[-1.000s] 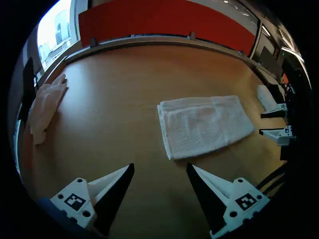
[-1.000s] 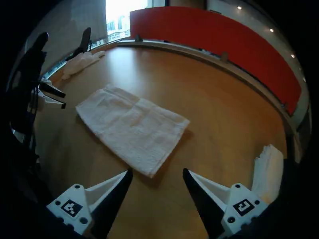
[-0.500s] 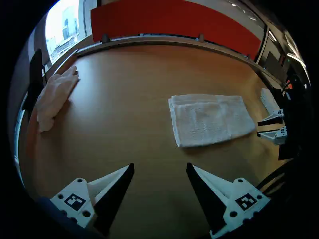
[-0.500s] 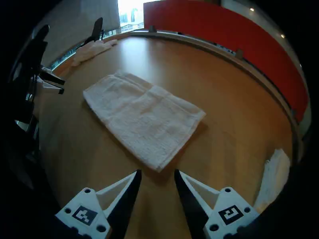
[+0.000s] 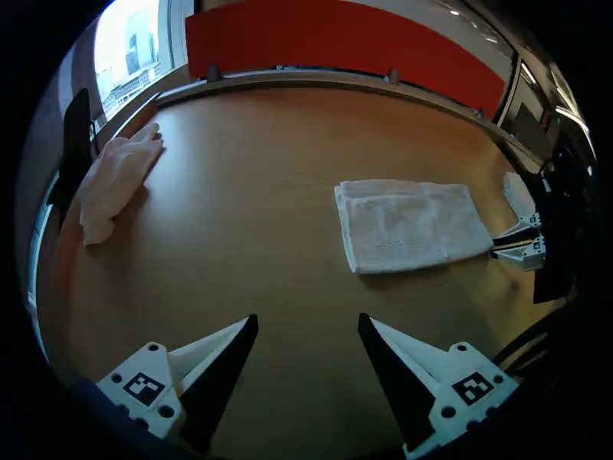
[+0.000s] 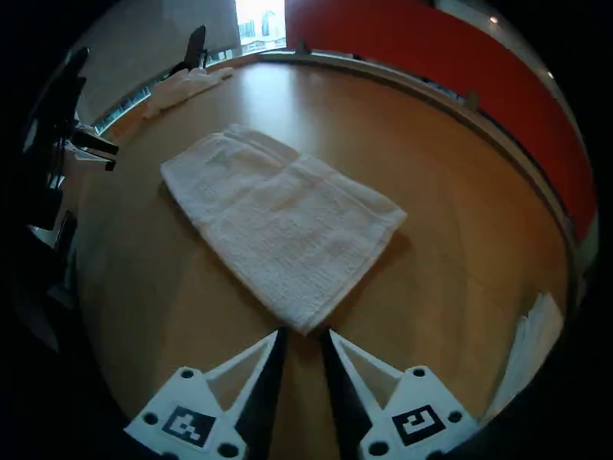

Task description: Fold towel

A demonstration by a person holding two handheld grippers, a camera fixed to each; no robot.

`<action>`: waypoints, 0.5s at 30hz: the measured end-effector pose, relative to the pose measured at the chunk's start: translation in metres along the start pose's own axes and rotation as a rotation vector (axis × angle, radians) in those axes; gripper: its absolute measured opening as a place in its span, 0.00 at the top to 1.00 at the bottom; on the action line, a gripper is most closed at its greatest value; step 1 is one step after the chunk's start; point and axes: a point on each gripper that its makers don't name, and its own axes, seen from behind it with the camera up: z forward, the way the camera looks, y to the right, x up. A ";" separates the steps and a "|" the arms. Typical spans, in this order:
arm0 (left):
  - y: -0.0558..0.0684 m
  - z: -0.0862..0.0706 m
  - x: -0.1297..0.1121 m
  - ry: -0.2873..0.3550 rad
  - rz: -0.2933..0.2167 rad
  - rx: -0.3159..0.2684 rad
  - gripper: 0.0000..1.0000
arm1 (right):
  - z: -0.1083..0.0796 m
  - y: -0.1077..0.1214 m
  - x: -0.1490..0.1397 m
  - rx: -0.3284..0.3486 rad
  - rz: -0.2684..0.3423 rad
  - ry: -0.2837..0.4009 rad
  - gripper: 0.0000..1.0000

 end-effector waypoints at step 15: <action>0.001 -0.004 -0.002 0.007 0.000 -0.002 0.03 | -0.003 0.001 0.006 -0.014 -0.029 0.006 0.93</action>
